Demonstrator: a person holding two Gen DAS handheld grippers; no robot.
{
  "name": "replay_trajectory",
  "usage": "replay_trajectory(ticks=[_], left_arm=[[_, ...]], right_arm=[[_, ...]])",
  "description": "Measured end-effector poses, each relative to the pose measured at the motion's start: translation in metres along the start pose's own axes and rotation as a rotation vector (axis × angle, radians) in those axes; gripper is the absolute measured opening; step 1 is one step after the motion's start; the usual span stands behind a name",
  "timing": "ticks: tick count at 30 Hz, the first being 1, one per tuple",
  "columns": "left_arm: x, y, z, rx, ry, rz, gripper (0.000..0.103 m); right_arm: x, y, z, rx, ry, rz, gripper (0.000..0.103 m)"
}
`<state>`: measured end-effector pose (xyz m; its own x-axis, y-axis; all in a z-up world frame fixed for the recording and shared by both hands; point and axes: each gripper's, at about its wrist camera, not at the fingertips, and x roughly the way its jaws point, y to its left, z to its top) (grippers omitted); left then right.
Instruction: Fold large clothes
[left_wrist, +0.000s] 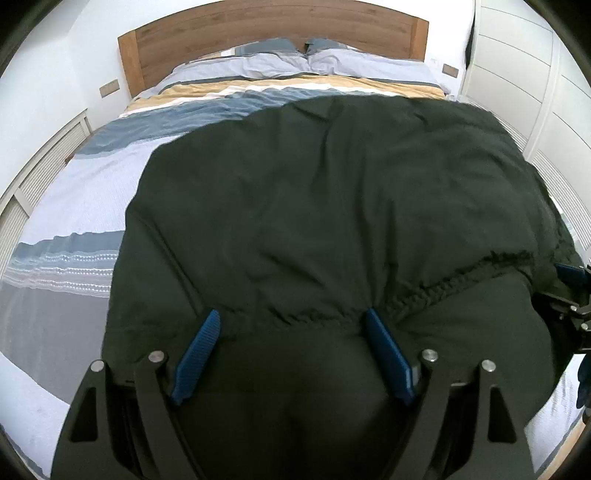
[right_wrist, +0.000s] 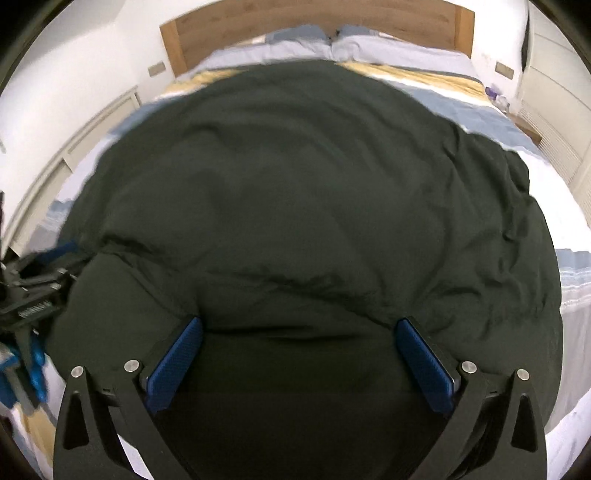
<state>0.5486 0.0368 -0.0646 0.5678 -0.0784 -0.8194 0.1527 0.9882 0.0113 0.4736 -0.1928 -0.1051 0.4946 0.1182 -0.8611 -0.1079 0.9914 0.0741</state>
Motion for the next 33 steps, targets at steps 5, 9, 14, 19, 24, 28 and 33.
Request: replay_trajectory(ticks=[5,9,14,19,24,28,33], left_arm=[[-0.014,-0.002,0.031,-0.024,-0.050,-0.031,0.081],[-0.012,-0.015,0.072,-0.047,-0.084,-0.053,0.081],[0.026,-0.053,0.110,-0.003,-0.046,-0.078,0.081],[0.076,-0.067,0.120,0.028,0.019,-0.058,0.082],[0.100,-0.067,0.136,0.030,0.015,-0.038,0.084],[0.121,-0.066,0.155,0.019,0.027,-0.018,0.085],[0.149,-0.066,0.175,0.022,0.066,0.018,0.091]], right_arm=[[-0.028,-0.006,0.017,-0.027,-0.059,0.000,0.102],[-0.038,-0.008,0.063,-0.032,-0.146,-0.011,0.102],[-0.009,0.005,0.106,-0.022,-0.149,-0.005,0.102],[0.046,-0.008,0.109,0.040,-0.043,-0.032,0.102],[0.069,-0.024,0.122,0.081,-0.038,-0.019,0.102],[0.084,-0.033,0.142,0.094,-0.023,-0.016,0.102],[0.105,-0.045,0.161,0.137,0.001,-0.002,0.102]])
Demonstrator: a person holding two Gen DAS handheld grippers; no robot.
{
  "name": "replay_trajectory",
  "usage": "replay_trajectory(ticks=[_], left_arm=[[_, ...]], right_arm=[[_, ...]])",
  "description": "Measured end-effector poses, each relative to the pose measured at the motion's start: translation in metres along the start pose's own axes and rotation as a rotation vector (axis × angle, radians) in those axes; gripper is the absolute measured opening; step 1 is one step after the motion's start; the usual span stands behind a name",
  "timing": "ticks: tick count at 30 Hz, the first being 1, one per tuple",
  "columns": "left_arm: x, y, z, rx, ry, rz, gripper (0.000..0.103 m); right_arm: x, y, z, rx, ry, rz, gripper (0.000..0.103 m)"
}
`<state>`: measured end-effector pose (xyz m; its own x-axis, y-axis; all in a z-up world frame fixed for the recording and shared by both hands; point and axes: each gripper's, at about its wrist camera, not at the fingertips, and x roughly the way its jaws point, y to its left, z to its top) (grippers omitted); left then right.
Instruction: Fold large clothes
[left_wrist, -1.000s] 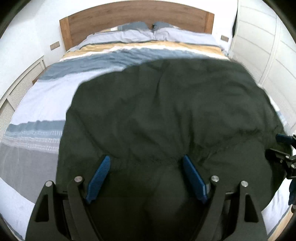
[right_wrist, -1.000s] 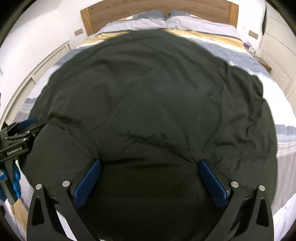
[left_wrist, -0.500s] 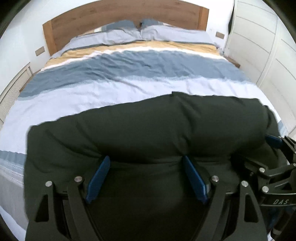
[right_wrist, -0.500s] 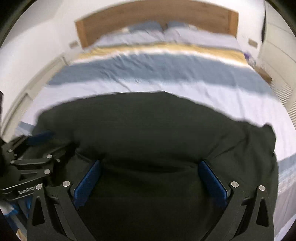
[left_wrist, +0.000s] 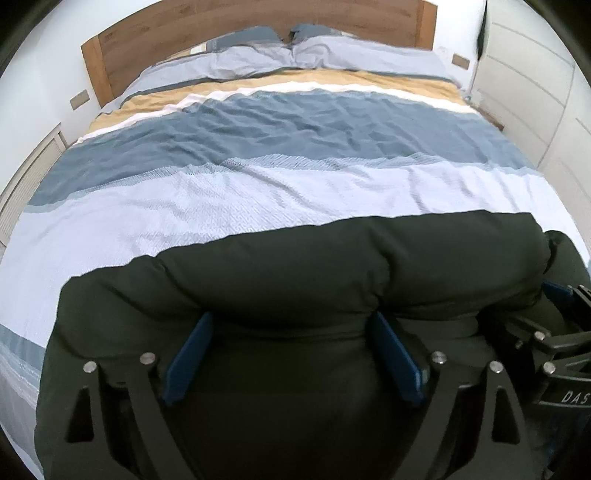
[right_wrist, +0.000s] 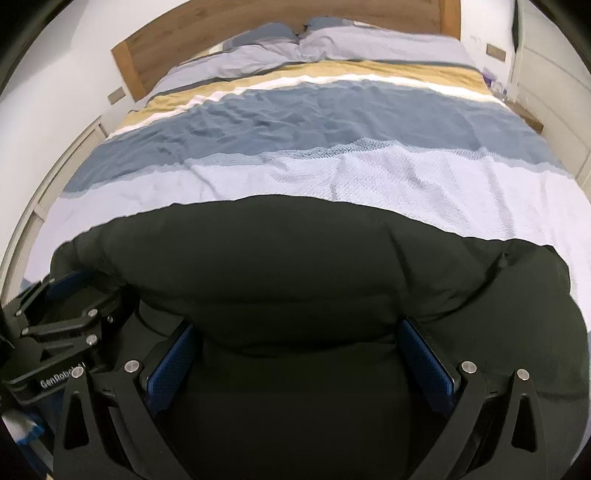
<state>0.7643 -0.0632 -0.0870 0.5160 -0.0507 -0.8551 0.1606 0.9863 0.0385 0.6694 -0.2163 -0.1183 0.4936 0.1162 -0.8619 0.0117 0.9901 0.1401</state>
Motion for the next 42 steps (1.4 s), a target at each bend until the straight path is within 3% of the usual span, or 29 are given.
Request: replay_trajectory(ticks=[5,10,14,18,22,26,28,30,32,34,35,38,42], left_arm=[[0.019,0.010,0.015,-0.024,0.069,-0.013,0.096],[0.014,0.039,0.012,-0.087,0.091,-0.035,0.096],[0.009,0.070,0.004,-0.175,0.114,-0.029,0.096],[-0.001,0.092,-0.007,-0.197,0.139,0.042,0.096],[-0.018,0.127,-0.022,-0.246,0.166,0.106,0.096],[-0.040,0.161,-0.040,-0.197,0.158,0.223,0.096],[-0.052,0.187,-0.055,-0.221,0.145,0.222,0.096],[-0.061,0.211,-0.069,-0.275,0.125,0.173,0.096],[-0.069,0.241,-0.086,-0.366,0.099,-0.002,0.096],[-0.065,0.265,-0.106,-0.487,0.110,-0.240,0.096],[-0.061,0.273,-0.116,-0.527,0.124,-0.299,0.096],[-0.044,0.283,-0.141,-0.585,0.175,-0.397,0.096],[-0.030,0.289,-0.165,-0.681,0.158,-0.504,0.096]], right_arm=[[0.021,-0.010,0.016,0.040,0.032,0.021,0.103],[0.014,-0.035,0.020,0.076,0.053,0.053,0.102],[0.003,-0.072,0.011,0.124,0.068,-0.002,0.102],[-0.011,-0.103,-0.002,0.141,0.089,-0.120,0.102],[-0.028,-0.129,-0.017,0.165,0.113,-0.182,0.102],[-0.052,-0.152,-0.034,0.152,0.128,-0.256,0.102],[-0.066,-0.166,-0.043,0.165,0.125,-0.272,0.102],[-0.084,-0.180,-0.054,0.180,0.097,-0.276,0.102],[-0.098,-0.195,-0.064,0.207,0.069,-0.240,0.102],[-0.111,-0.211,-0.076,0.244,0.044,-0.140,0.102],[-0.112,-0.219,-0.080,0.267,0.043,-0.081,0.102],[-0.100,-0.235,-0.097,0.330,0.082,0.111,0.102],[-0.078,-0.236,-0.116,0.352,0.129,0.238,0.102]])
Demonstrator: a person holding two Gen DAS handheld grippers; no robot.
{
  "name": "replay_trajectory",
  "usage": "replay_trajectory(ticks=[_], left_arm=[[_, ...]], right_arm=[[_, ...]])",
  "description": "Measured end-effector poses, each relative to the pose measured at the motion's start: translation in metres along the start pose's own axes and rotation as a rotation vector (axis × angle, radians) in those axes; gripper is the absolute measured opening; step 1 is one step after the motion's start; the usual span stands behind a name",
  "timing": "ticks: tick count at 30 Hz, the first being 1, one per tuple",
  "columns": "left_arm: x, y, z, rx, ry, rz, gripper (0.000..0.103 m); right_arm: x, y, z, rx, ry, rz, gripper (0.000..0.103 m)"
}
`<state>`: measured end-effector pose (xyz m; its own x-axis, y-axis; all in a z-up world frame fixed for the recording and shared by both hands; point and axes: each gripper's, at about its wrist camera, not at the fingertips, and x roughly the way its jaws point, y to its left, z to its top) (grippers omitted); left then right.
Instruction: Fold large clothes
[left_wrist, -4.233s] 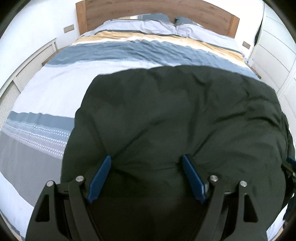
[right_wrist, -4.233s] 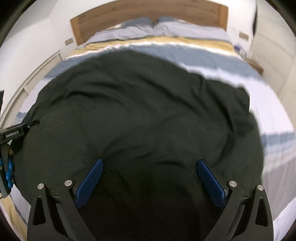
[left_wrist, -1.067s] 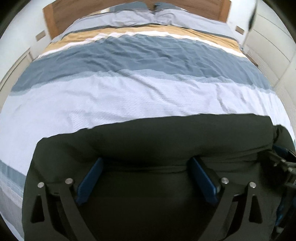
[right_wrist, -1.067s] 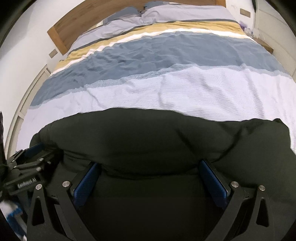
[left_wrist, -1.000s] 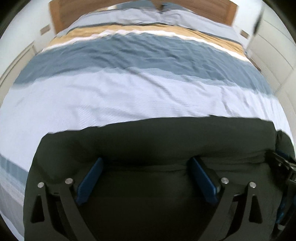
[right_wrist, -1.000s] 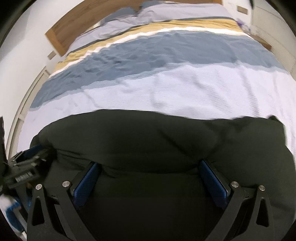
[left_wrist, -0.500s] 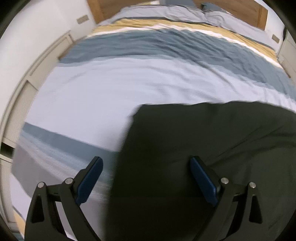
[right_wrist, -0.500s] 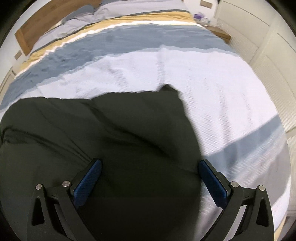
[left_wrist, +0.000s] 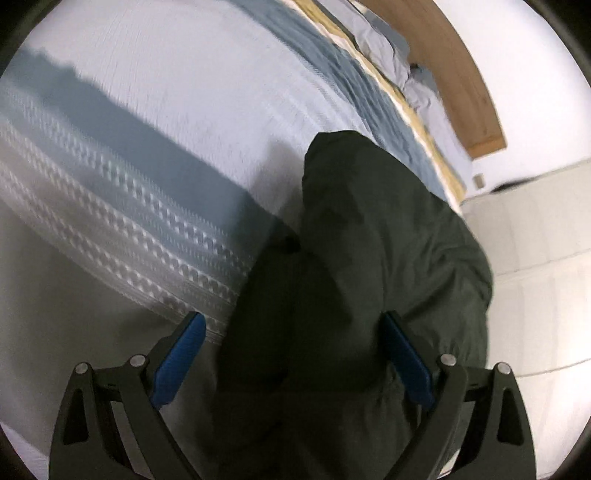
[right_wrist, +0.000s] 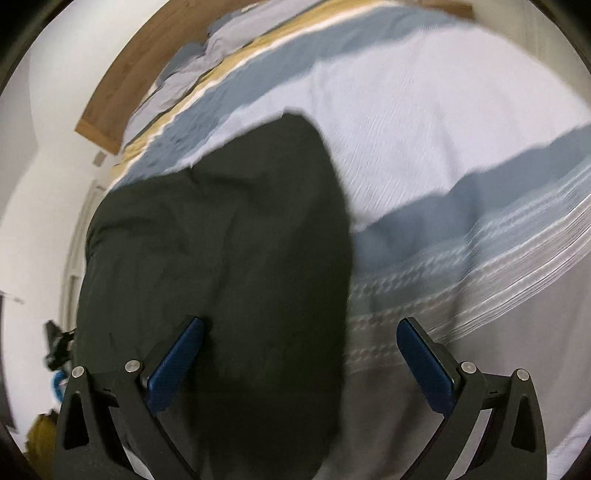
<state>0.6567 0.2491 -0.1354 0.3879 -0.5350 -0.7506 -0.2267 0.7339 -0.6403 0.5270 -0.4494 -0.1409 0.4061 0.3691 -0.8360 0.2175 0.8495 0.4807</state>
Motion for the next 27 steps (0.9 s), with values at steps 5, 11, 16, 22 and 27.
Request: replay_trajectory(ticks=[5,11,16,22,27], left_arm=[[0.017,0.013,-0.004,-0.021,0.050,-0.094,0.096],[0.046,0.012,-0.011,-0.024,0.117,-0.178,0.102],[0.060,0.005,-0.019,-0.015,0.106,-0.157,0.103],[0.070,-0.014,-0.030,0.009,0.103,-0.142,0.102],[0.066,-0.032,-0.045,0.005,0.067,-0.155,0.052]], right_arm=[[0.032,-0.010,-0.013,0.025,0.059,0.130,0.102],[0.063,-0.010,-0.013,0.041,0.090,0.193,0.102],[0.085,-0.003,-0.003,0.032,0.108,0.213,0.102],[0.099,0.015,-0.007,0.011,0.092,0.271,0.102],[0.105,0.038,-0.013,-0.002,0.074,0.258,0.080]])
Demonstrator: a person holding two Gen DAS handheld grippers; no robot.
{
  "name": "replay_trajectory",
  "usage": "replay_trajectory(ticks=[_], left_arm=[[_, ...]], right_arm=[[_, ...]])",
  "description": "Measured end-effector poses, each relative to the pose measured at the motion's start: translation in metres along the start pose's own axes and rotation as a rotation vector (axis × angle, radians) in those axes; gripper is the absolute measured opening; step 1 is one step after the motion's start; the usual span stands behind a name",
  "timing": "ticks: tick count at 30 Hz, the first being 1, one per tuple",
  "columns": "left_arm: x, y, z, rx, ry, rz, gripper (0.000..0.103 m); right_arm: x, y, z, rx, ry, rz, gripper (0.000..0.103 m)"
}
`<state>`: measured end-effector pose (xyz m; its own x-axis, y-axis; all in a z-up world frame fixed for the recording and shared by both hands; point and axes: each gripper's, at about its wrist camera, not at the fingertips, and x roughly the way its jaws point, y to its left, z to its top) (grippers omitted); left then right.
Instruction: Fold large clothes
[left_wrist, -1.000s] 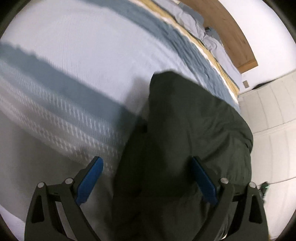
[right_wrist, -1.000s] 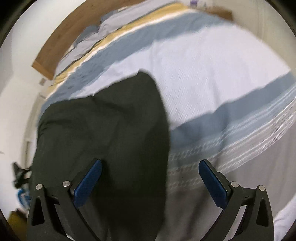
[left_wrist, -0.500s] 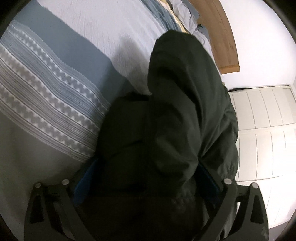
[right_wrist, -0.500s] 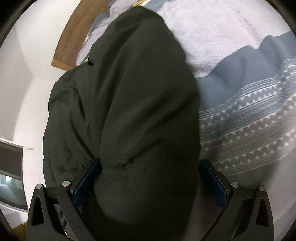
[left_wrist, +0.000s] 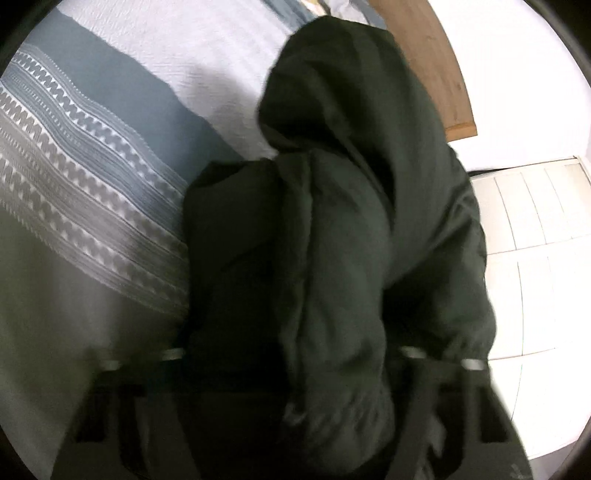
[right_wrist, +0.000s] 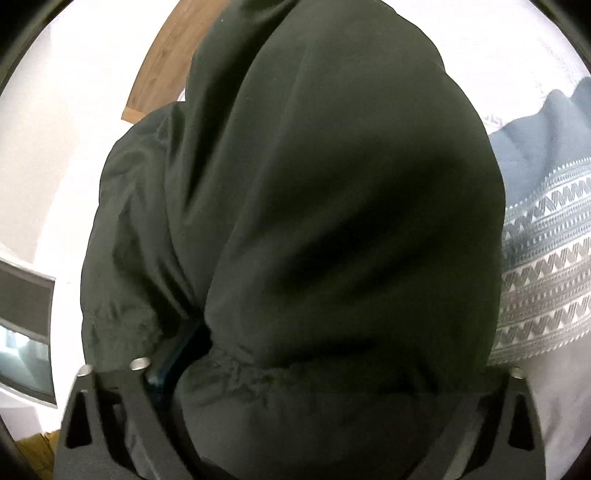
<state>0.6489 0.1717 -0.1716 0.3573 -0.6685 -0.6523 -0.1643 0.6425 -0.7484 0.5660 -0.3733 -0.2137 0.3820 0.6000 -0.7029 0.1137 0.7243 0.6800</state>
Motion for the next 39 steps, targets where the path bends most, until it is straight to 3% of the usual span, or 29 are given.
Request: replay_trajectory(ticks=[2,4,5,7,19,25,28,32,35,38,39], left_arm=[[0.002,-0.015,-0.007,-0.005,-0.017,-0.007,0.035],[0.000,-0.029,-0.015,-0.007,-0.032,-0.015,0.028],[-0.004,-0.038,-0.020,0.000,-0.046,-0.024,0.025],[-0.016,-0.050,-0.028,-0.002,-0.077,-0.063,0.023],[-0.115,-0.072,-0.064,0.016,-0.148,-0.270,0.019],[-0.161,-0.072,-0.091,0.057,-0.140,-0.294,0.019],[-0.171,-0.057,-0.108,0.031,-0.132,-0.284,0.019],[-0.174,-0.035,-0.123,0.038,-0.122,-0.213,0.020],[-0.160,-0.022,-0.121,0.091,-0.103,-0.047,0.023],[-0.149,-0.006,-0.118,0.111,-0.099,0.137,0.035],[-0.156,0.003,-0.121,0.108,-0.104,0.162,0.038]], right_arm=[[0.003,0.005,0.001,0.012,-0.017,-0.010,0.063],[0.001,0.012,0.001,0.013,-0.034,-0.013,0.031],[0.001,0.018,-0.001,0.024,-0.038,0.016,0.028],[0.001,0.041,-0.002,-0.018,-0.054,-0.035,0.021],[-0.031,0.136,-0.006,-0.143,-0.111,-0.041,0.016],[-0.061,0.152,-0.025,-0.185,-0.110,0.006,0.016],[-0.071,0.150,-0.042,-0.160,-0.101,0.041,0.016],[-0.064,0.136,-0.071,-0.108,-0.073,0.042,0.016],[-0.043,0.130,-0.070,-0.073,-0.066,-0.015,0.020],[-0.027,0.121,-0.071,-0.083,-0.061,-0.146,0.037],[-0.023,0.121,-0.070,-0.089,-0.063,-0.189,0.048]])
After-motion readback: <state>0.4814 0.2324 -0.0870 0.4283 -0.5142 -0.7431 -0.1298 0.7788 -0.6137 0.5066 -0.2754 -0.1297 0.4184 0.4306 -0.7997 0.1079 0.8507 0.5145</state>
